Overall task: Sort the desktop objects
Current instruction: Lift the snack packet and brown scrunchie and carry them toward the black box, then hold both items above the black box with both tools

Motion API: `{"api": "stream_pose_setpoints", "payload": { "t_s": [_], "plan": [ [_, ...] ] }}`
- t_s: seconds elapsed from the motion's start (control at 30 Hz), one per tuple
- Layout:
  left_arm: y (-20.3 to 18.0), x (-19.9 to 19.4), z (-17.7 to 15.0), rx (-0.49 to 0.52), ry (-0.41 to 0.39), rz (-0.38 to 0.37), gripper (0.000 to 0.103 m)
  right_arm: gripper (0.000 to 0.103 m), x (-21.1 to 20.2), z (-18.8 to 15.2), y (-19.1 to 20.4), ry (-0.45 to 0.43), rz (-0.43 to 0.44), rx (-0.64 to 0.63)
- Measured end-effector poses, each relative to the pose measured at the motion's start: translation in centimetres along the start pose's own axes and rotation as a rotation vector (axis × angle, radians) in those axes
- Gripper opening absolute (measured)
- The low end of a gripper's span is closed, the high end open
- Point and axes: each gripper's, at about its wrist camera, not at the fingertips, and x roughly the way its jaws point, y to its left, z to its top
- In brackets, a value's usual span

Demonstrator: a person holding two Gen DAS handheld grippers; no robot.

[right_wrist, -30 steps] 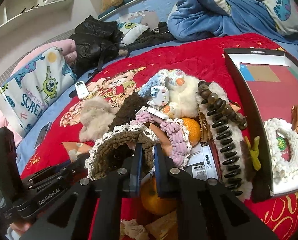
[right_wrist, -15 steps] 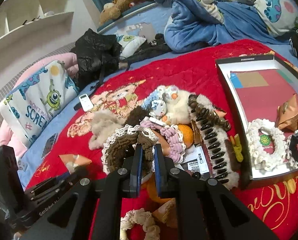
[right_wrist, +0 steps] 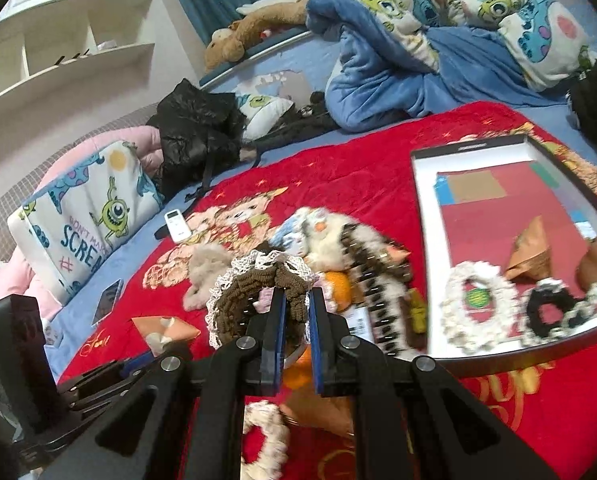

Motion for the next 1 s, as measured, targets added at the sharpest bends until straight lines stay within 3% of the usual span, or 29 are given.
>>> {"api": "stream_pose_setpoints", "payload": {
  "t_s": [0.2,0.7,1.0],
  "plan": [
    [-3.0,0.2,0.1,0.005,0.0,-0.045,0.024,0.01,-3.3,0.5,-3.1,-0.035,-0.035,0.019],
    [-15.3,1.1,-2.3,0.137,0.044,-0.214,0.024,0.01,-13.9,0.2,-13.3,-0.146,-0.19,0.124],
    [-19.4,2.2,-3.8,0.181,0.07,-0.259,0.024,0.01,-16.9,-1.1,-16.6,-0.14,-0.249,0.148]
  ]
}}
